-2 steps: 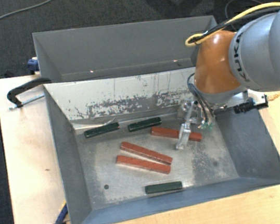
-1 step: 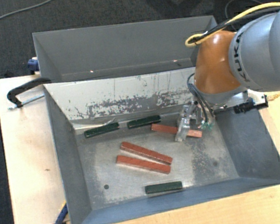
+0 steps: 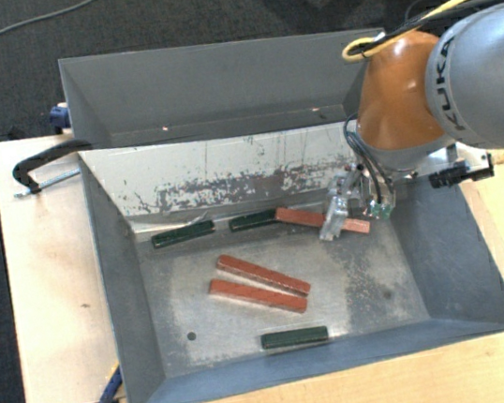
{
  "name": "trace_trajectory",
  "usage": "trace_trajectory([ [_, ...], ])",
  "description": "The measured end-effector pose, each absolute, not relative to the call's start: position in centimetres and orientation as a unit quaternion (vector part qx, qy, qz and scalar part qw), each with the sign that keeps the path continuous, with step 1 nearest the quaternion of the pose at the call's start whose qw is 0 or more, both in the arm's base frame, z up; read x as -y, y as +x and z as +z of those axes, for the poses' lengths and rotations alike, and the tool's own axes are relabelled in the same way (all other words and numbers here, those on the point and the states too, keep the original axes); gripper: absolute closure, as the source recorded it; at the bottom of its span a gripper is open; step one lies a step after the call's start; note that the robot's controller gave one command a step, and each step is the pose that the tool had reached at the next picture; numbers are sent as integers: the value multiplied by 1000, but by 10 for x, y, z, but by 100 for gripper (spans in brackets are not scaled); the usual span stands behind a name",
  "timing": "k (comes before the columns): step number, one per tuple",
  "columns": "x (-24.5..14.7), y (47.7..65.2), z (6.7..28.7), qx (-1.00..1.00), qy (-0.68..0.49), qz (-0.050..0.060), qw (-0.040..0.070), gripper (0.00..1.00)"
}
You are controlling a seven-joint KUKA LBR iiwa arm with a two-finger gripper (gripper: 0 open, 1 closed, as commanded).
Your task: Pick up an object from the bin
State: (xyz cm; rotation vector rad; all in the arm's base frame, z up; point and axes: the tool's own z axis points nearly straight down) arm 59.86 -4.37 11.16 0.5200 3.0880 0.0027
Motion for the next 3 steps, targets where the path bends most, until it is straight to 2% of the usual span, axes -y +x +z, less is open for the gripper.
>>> trace_trajectory([
  [1,43,600,115,-986,166,1,3,100],
  [3,42,604,165,-986,165,1,5,100],
])
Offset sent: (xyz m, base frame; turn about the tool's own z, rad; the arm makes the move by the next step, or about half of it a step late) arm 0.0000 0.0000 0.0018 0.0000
